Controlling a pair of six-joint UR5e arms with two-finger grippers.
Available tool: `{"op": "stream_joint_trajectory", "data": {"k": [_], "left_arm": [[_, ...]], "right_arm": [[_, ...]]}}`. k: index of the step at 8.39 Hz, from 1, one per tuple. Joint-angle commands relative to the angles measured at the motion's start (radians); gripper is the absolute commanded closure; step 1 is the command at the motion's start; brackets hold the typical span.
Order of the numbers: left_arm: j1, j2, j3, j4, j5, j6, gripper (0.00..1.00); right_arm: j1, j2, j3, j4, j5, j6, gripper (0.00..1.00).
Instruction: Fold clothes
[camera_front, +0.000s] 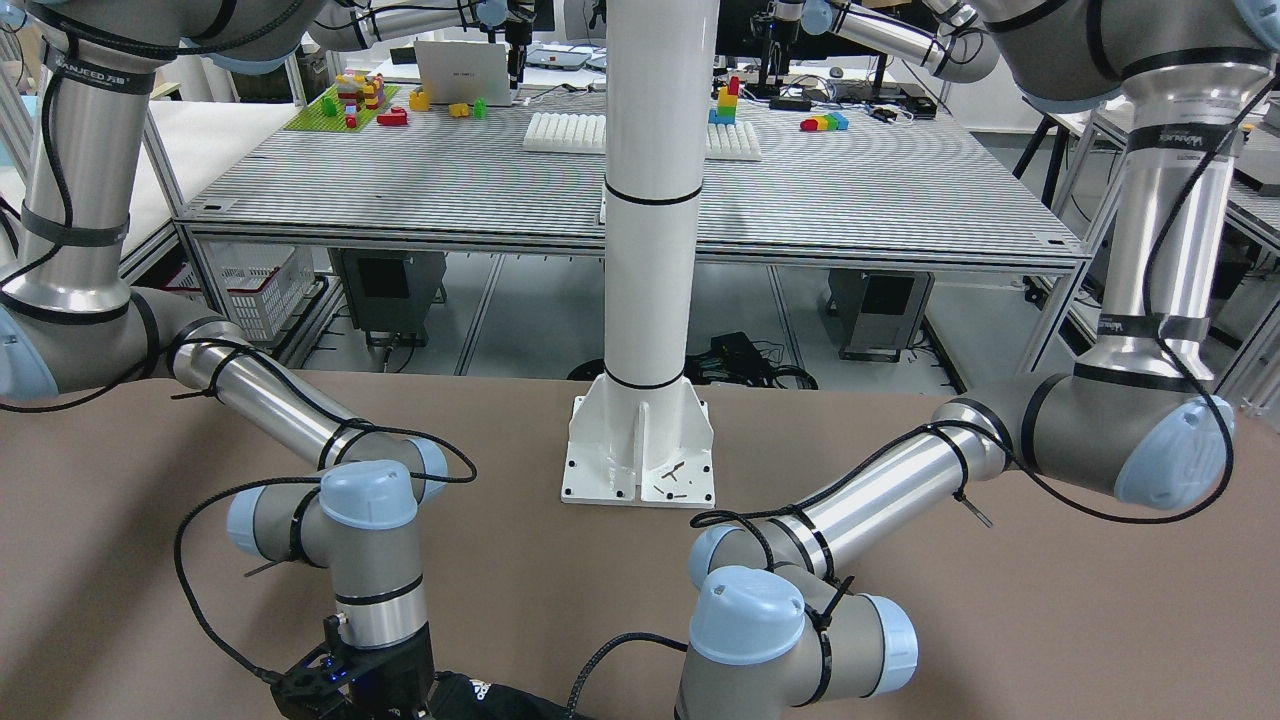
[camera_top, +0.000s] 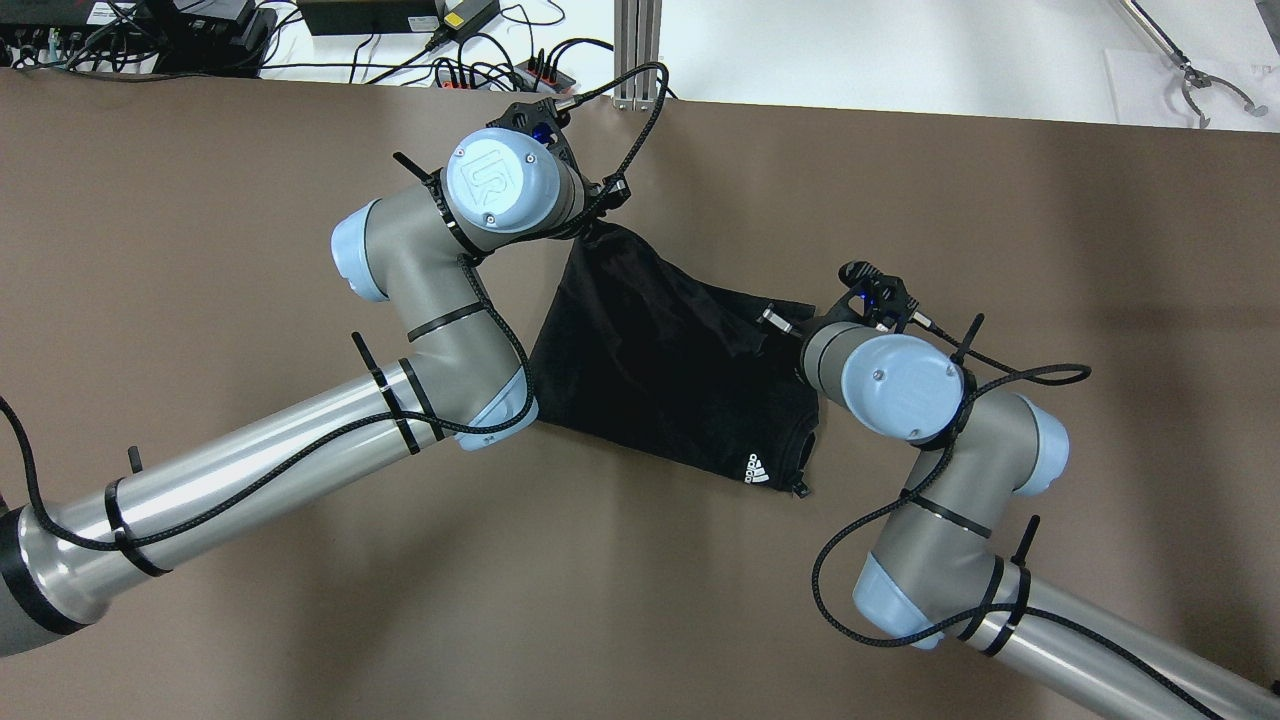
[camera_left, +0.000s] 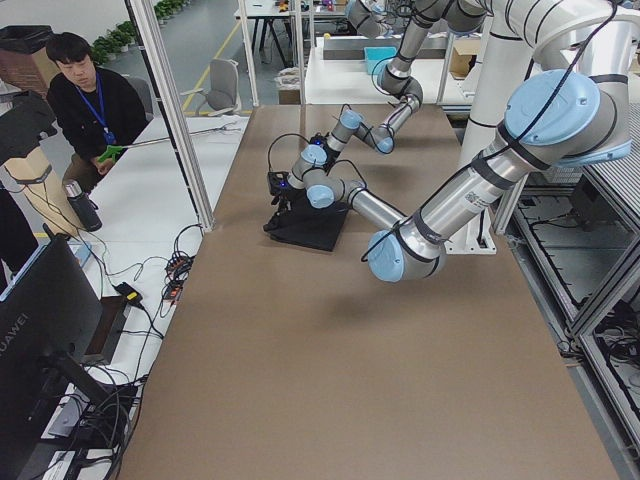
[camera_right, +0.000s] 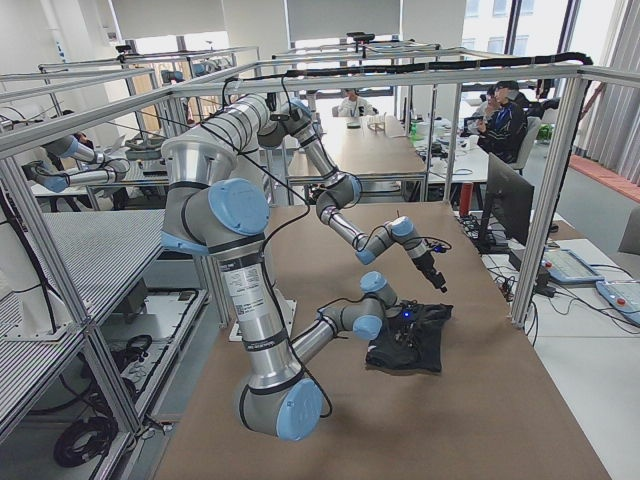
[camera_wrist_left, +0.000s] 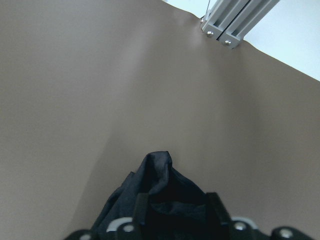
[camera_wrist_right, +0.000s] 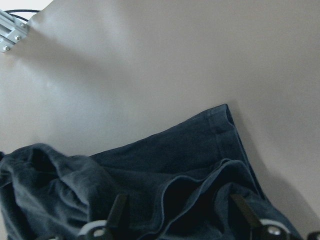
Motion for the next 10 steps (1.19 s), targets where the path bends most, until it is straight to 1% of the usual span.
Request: {"op": "stream_joint_trajectory", "data": {"k": [1, 3, 4, 5, 6, 7, 8, 9, 10], "left_arm": [[-0.029, -0.023, -0.003, -0.010, -0.054, -0.018, 0.06], [-0.029, -0.017, -0.006, -0.022, -0.055, -0.015, 0.06], [-0.031, -0.014, -0.008, -0.054, -0.069, -0.015, 0.06], [-0.031, -0.012, -0.006, -0.055, -0.072, -0.013, 0.06], [-0.031, -0.012, -0.006, -0.055, -0.072, -0.012, 0.06], [-0.031, -0.001, -0.008, -0.056, -0.072, -0.010, 0.06], [-0.031, 0.006, -0.014, -0.058, -0.072, -0.007, 0.06], [-0.031, 0.009, -0.020, -0.061, -0.077, -0.007, 0.06], [-0.031, 0.014, -0.020, -0.062, -0.098, -0.007, 0.06]], "right_arm": [[0.026, -0.006, 0.090, -0.007, 0.110, -0.010, 0.06], [-0.029, -0.003, 0.084, -0.008, 0.085, -0.011, 0.07], [-0.064, -0.004, 0.079, -0.008, 0.041, -0.013, 0.08], [-0.110, -0.003, 0.049, -0.008, -0.012, -0.013, 0.15], [-0.121, 0.017, -0.005, -0.005, -0.066, -0.011, 0.36], [-0.121, 0.031, -0.031, -0.007, -0.073, -0.016, 0.72], [-0.121, 0.040, -0.059, -0.005, -0.074, -0.019, 0.96], [-0.121, 0.075, -0.104, -0.005, -0.076, -0.019, 1.00], [-0.121, 0.115, -0.155, -0.004, -0.077, -0.019, 1.00]]}}
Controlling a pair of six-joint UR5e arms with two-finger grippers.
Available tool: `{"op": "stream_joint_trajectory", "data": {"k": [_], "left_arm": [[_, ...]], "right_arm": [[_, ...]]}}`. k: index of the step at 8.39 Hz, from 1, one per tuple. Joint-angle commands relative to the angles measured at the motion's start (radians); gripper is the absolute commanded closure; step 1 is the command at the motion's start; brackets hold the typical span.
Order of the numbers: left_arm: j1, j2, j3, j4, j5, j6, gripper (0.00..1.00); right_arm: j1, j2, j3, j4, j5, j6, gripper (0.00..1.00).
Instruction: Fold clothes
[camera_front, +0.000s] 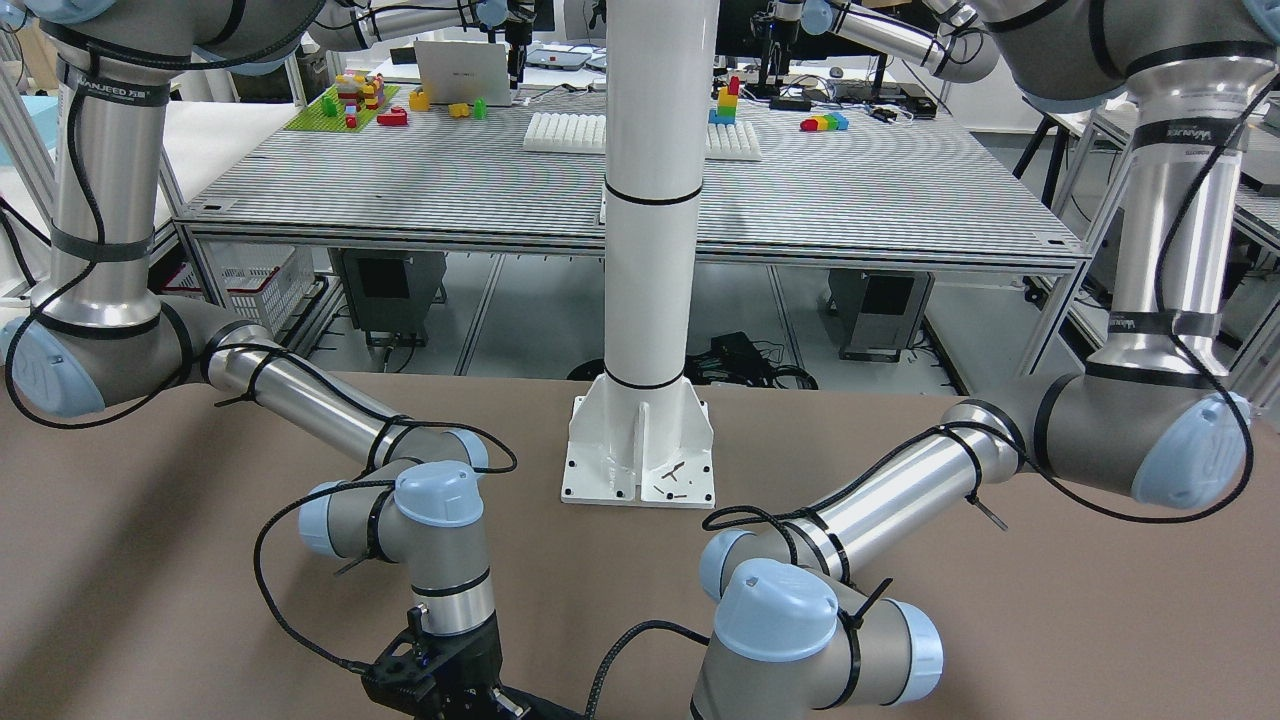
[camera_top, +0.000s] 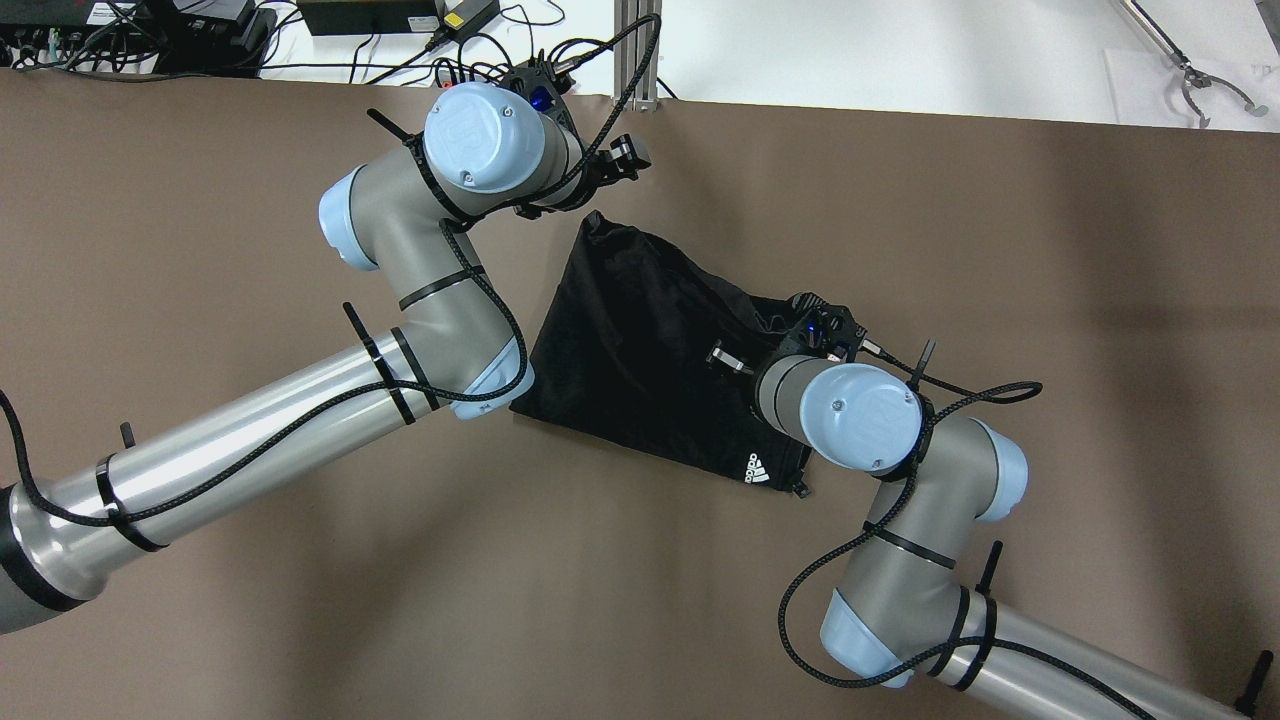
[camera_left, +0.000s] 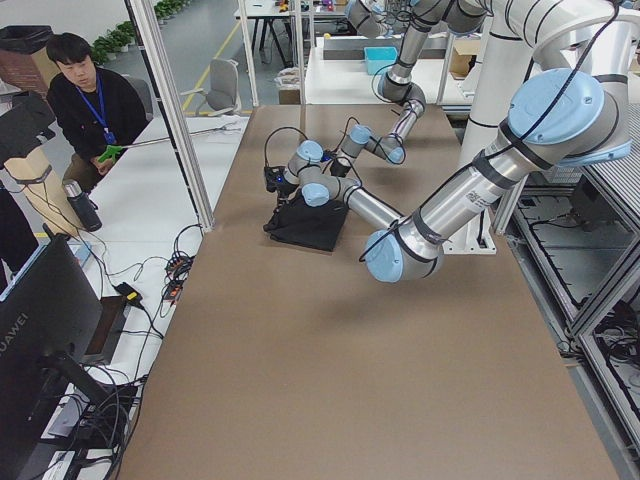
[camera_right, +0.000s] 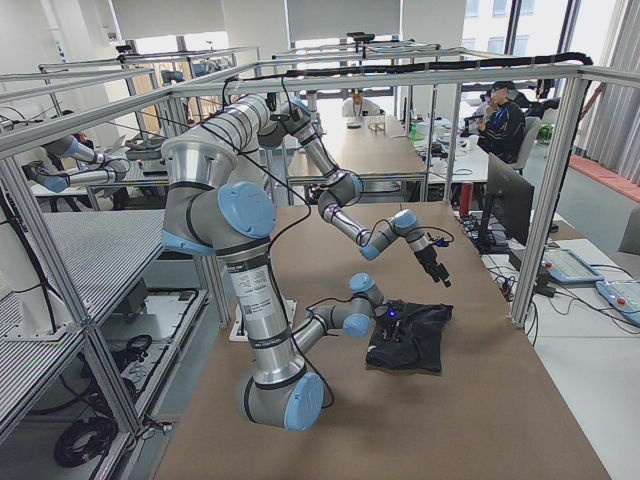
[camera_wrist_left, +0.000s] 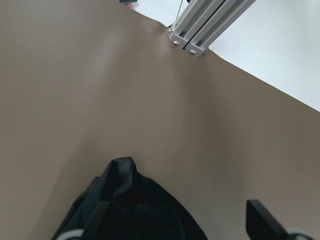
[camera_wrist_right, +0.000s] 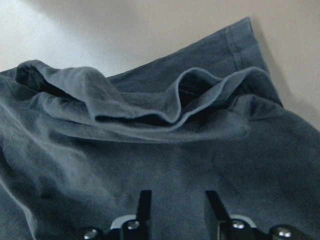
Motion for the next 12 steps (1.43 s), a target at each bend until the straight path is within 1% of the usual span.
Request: {"op": "stream_joint_trajectory", "data": {"k": [1, 2, 3, 5, 6, 7, 8, 9, 10, 11, 12], "left_arm": [[-0.002, 0.010, -0.005, -0.005, -0.024, 0.003, 0.06], [-0.002, 0.015, -0.005, -0.005, -0.024, 0.001, 0.06], [-0.002, 0.016, -0.009, -0.005, -0.024, 0.001, 0.06], [-0.002, 0.021, -0.015, -0.005, -0.024, 0.001, 0.06], [-0.002, 0.032, -0.023, -0.007, -0.026, 0.003, 0.06], [-0.002, 0.032, -0.026, -0.007, -0.026, 0.001, 0.06], [-0.002, 0.035, -0.034, -0.007, -0.026, 0.001, 0.06], [-0.002, 0.048, -0.051, -0.007, -0.026, 0.001, 0.06], [-0.002, 0.064, -0.069, -0.005, -0.026, 0.001, 0.06], [-0.002, 0.075, -0.081, -0.005, -0.026, 0.001, 0.06], [0.000, 0.087, -0.089, -0.005, -0.026, 0.003, 0.06]], "right_arm": [[0.006, 0.086, -0.116, 0.006, -0.020, -0.003, 1.00], [0.026, 0.100, -0.139, 0.009, -0.069, -0.050, 1.00], [0.063, 0.122, -0.203, 0.011, -0.072, -0.097, 1.00], [0.176, 0.216, -0.438, 0.084, -0.066, -0.159, 1.00], [0.228, 0.222, -0.455, 0.088, -0.047, -0.199, 1.00], [0.264, 0.225, -0.450, 0.088, -0.002, -0.225, 1.00], [0.266, 0.230, -0.449, 0.089, 0.004, -0.233, 1.00], [0.266, 0.232, -0.432, 0.088, 0.009, -0.231, 0.97], [0.266, 0.232, -0.418, 0.086, 0.018, -0.230, 0.86], [0.264, 0.227, -0.415, 0.085, 0.017, -0.233, 0.36], [0.258, 0.204, -0.406, 0.085, 0.017, -0.281, 0.06]]}}
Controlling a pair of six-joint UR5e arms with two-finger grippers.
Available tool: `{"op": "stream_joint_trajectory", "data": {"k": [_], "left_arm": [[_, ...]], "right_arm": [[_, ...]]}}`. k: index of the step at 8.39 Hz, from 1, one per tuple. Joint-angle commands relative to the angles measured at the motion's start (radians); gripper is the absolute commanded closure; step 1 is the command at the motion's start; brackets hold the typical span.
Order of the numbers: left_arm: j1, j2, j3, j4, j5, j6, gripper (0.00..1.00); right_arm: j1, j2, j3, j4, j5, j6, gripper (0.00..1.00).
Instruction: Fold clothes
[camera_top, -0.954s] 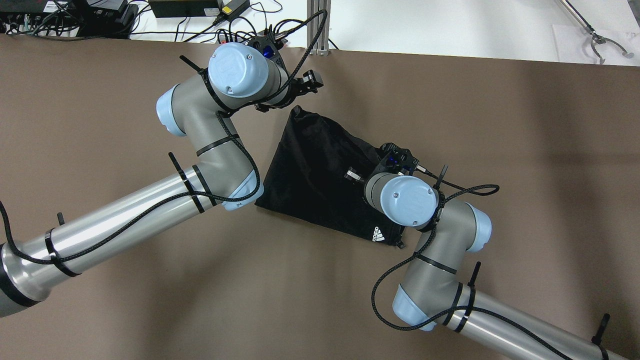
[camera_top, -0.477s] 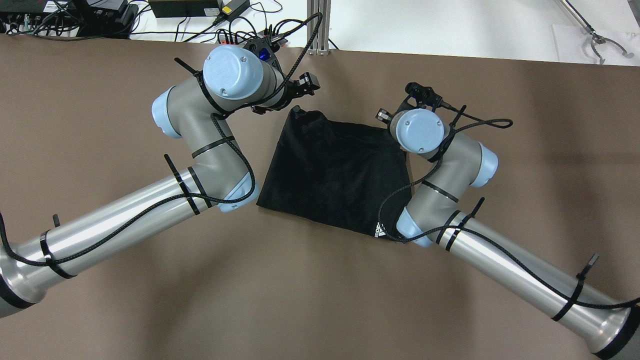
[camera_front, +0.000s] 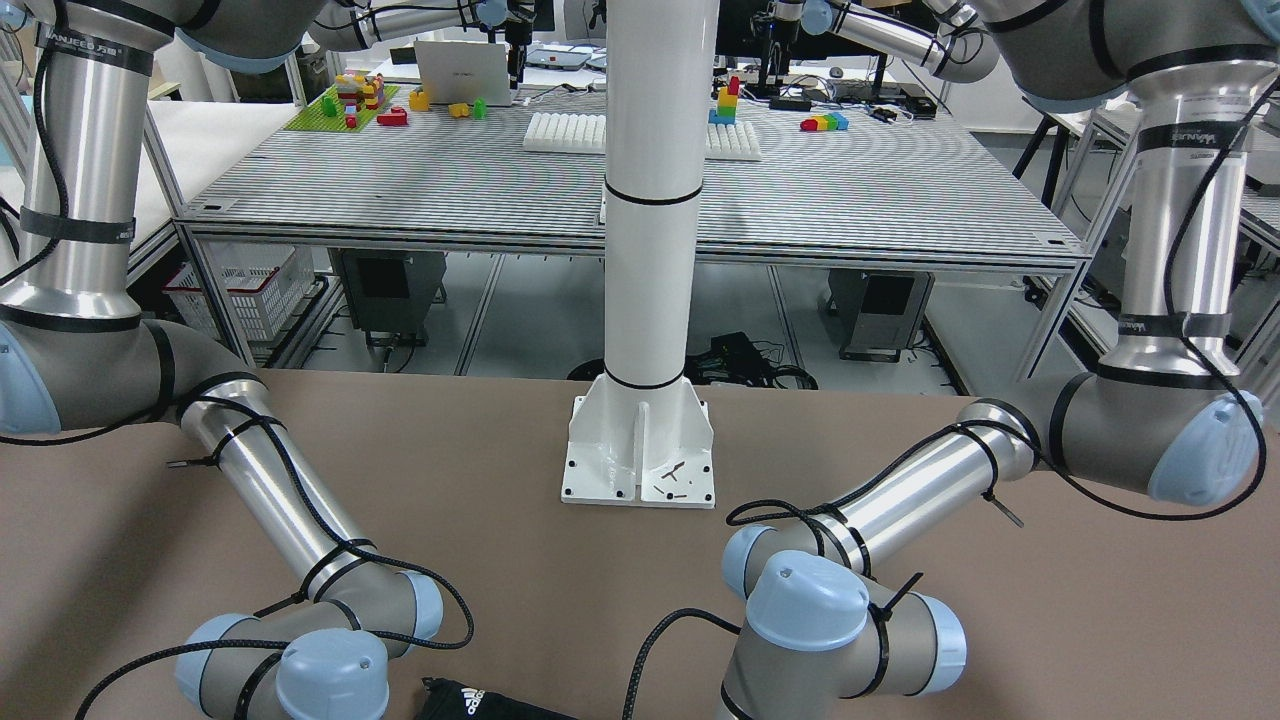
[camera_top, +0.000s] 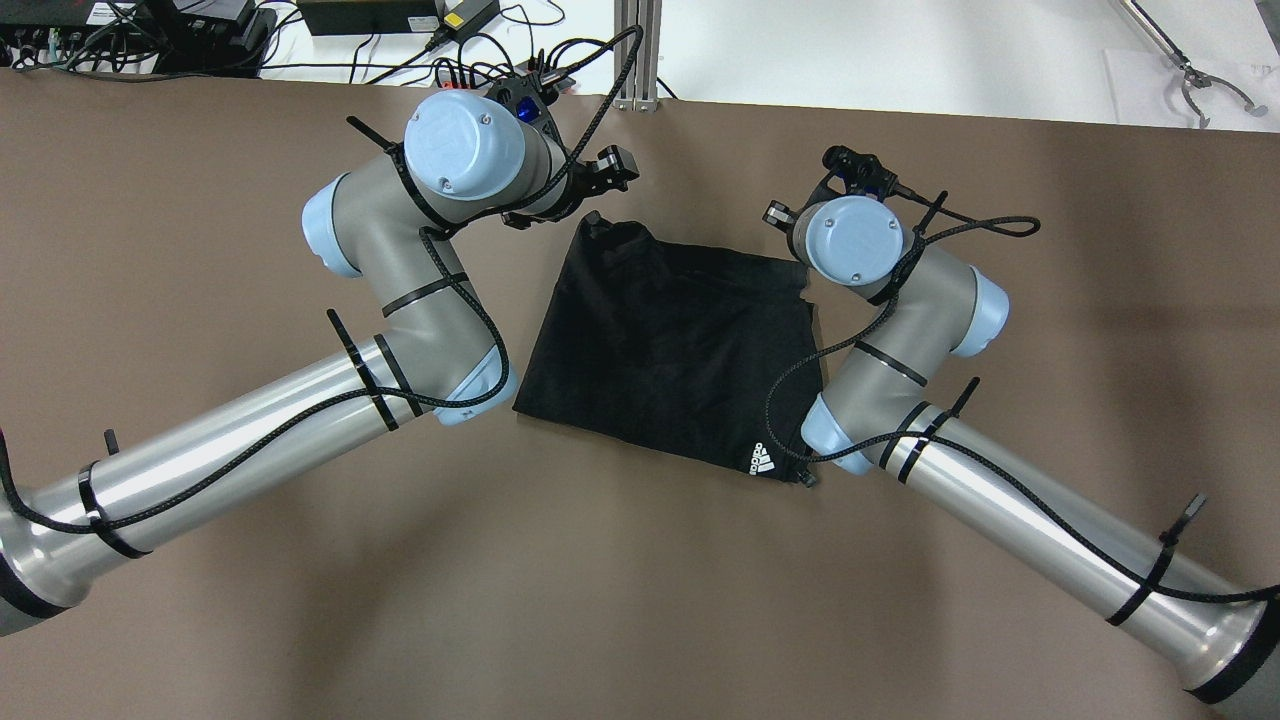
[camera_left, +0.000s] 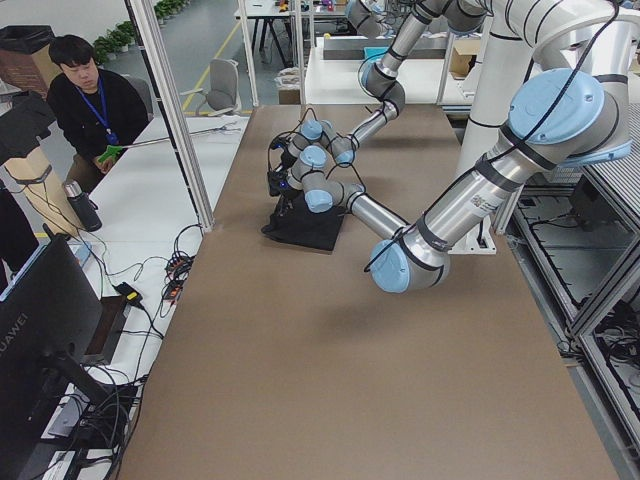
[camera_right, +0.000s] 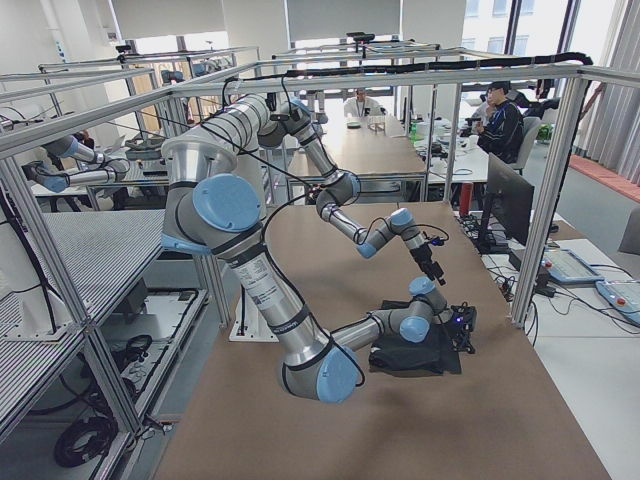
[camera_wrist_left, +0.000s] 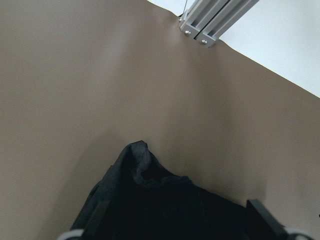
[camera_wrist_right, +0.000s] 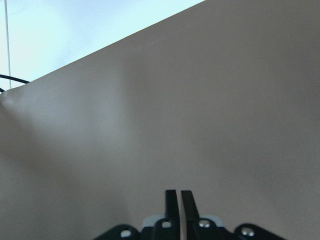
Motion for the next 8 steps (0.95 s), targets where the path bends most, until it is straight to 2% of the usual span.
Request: {"op": "stream_joint_trajectory", "data": {"k": [1, 2, 4, 6, 8], "left_arm": [[0.000, 0.042, -0.026, -0.001, -0.005, 0.003, 0.06], [0.000, 0.083, -0.054, 0.000, -0.003, 0.011, 0.06], [-0.020, 0.268, -0.180, 0.002, 0.002, 0.142, 0.06], [-0.115, 0.489, -0.277, 0.000, -0.002, 0.368, 0.06], [-0.258, 0.663, -0.322, -0.001, -0.005, 0.673, 0.06]], "right_arm": [[-0.010, -0.081, 0.076, -0.003, 0.003, -0.137, 0.06], [-0.011, -0.176, 0.167, -0.004, 0.004, -0.224, 0.06], [-0.001, -0.392, 0.318, -0.047, 0.010, -0.472, 0.06], [0.108, -0.560, 0.390, -0.055, 0.007, -0.780, 0.06], [0.259, -0.721, 0.479, -0.049, 0.011, -1.083, 0.06]]}}
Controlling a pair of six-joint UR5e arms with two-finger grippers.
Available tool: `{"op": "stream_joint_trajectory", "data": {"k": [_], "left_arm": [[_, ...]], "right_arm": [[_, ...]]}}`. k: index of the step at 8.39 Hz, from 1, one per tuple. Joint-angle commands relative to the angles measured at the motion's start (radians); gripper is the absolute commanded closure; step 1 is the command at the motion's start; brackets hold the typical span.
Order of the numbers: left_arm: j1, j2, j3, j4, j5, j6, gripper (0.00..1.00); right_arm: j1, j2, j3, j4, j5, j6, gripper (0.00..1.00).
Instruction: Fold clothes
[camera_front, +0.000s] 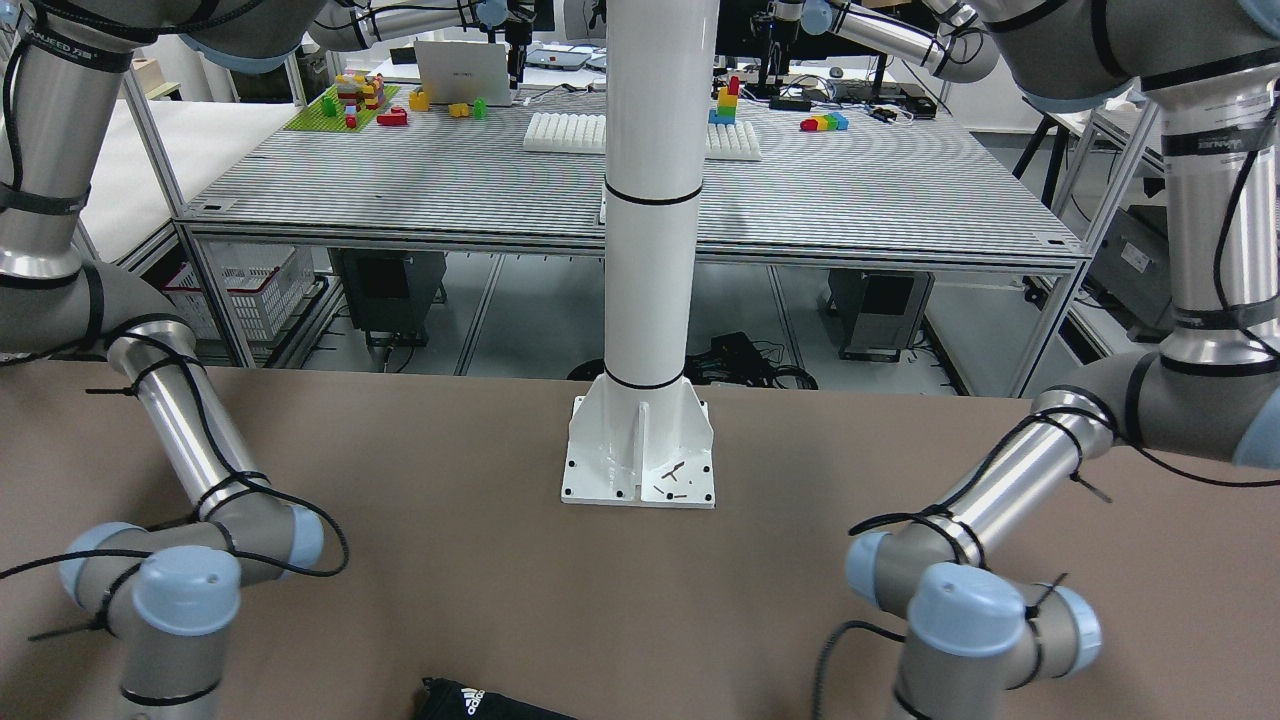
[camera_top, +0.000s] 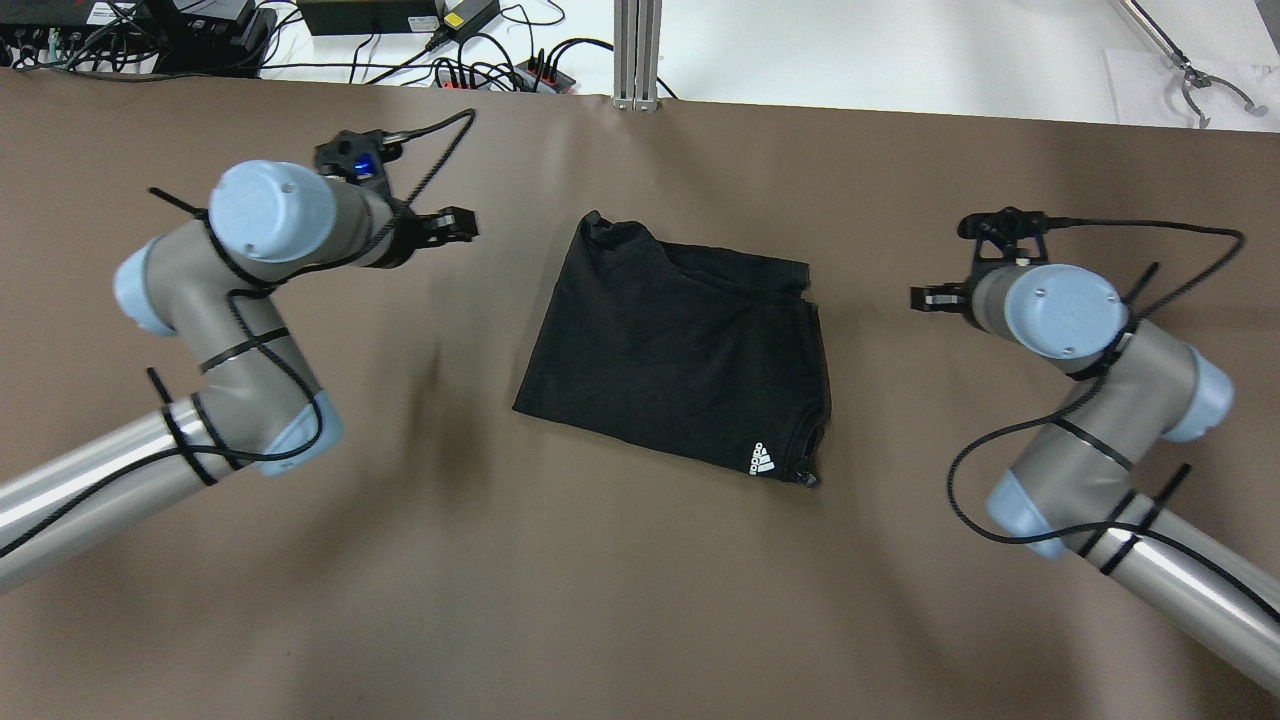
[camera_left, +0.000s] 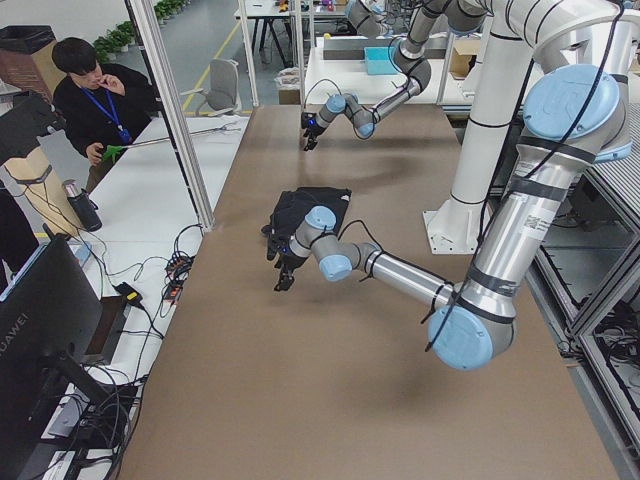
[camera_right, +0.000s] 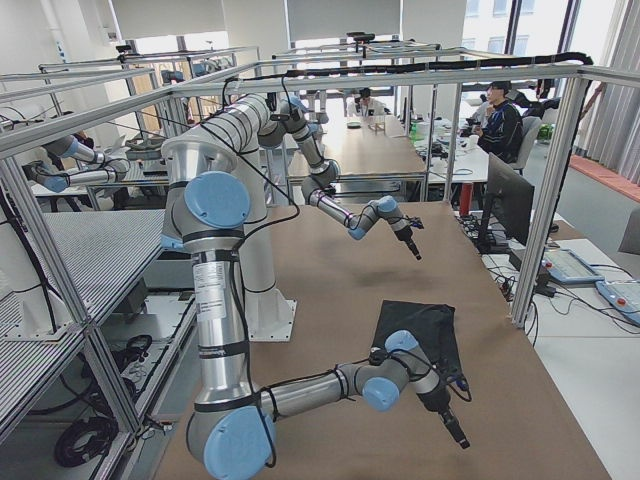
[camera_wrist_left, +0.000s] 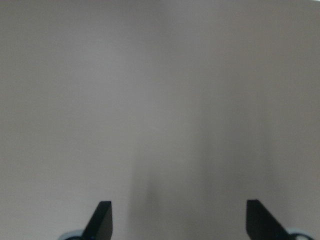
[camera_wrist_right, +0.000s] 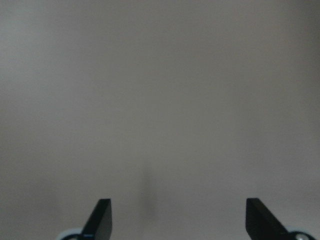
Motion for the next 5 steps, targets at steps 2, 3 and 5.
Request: {"op": "stream_joint_trajectory", "data": {"k": [2, 3, 5], "left_arm": [[-0.315, 0.264, -0.054, 0.000, -0.036, 0.605, 0.06], [-0.441, 0.294, -0.050, 0.005, -0.108, 0.786, 0.06], [-0.662, 0.344, -0.051, 0.019, -0.180, 1.053, 0.06]], "right_arm": [[0.296, -0.266, 0.161, 0.001, 0.007, -0.524, 0.06], [0.395, -0.294, 0.184, -0.006, 0.046, -0.632, 0.06], [0.610, -0.312, 0.189, -0.009, 0.166, -0.830, 0.06]]}}
